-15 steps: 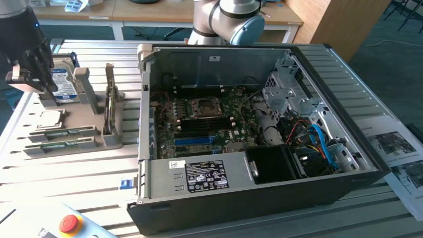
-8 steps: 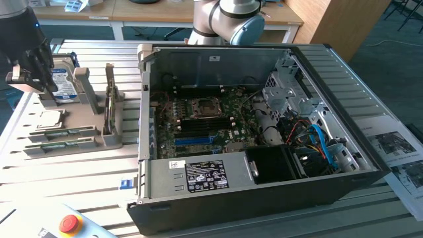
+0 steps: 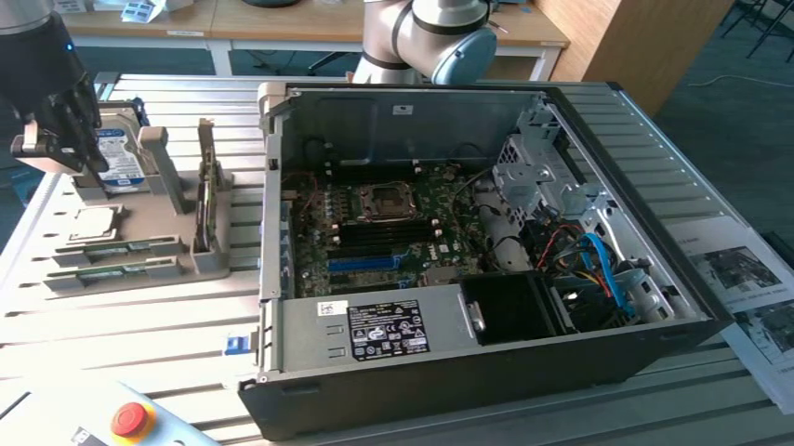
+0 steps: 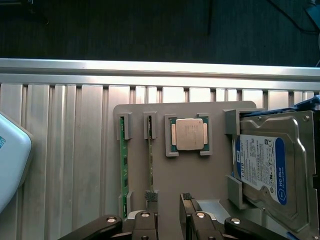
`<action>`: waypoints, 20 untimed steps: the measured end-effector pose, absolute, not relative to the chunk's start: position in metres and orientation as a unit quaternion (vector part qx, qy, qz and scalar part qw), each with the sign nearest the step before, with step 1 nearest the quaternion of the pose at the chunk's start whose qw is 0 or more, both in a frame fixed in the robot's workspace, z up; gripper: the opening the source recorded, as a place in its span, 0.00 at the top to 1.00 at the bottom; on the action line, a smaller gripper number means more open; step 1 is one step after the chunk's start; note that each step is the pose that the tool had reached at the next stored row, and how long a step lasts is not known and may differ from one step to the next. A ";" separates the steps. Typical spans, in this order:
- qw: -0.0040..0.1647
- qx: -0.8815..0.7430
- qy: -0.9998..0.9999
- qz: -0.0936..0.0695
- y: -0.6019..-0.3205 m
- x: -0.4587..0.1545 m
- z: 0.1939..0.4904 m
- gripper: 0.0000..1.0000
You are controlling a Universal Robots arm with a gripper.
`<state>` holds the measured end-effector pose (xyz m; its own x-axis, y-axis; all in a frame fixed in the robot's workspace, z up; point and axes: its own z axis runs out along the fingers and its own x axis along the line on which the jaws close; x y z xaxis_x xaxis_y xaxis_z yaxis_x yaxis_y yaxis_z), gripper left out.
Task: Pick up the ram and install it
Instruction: 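Pick up the ram and move it above insertion slot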
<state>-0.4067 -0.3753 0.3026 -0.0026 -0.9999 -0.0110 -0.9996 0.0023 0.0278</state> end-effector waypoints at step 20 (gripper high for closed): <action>0.006 0.706 -0.708 -0.014 -0.375 -0.407 0.302 0.69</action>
<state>-0.4066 -0.3753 0.3021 -0.0026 -0.9999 -0.0111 -0.9996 0.0023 0.0278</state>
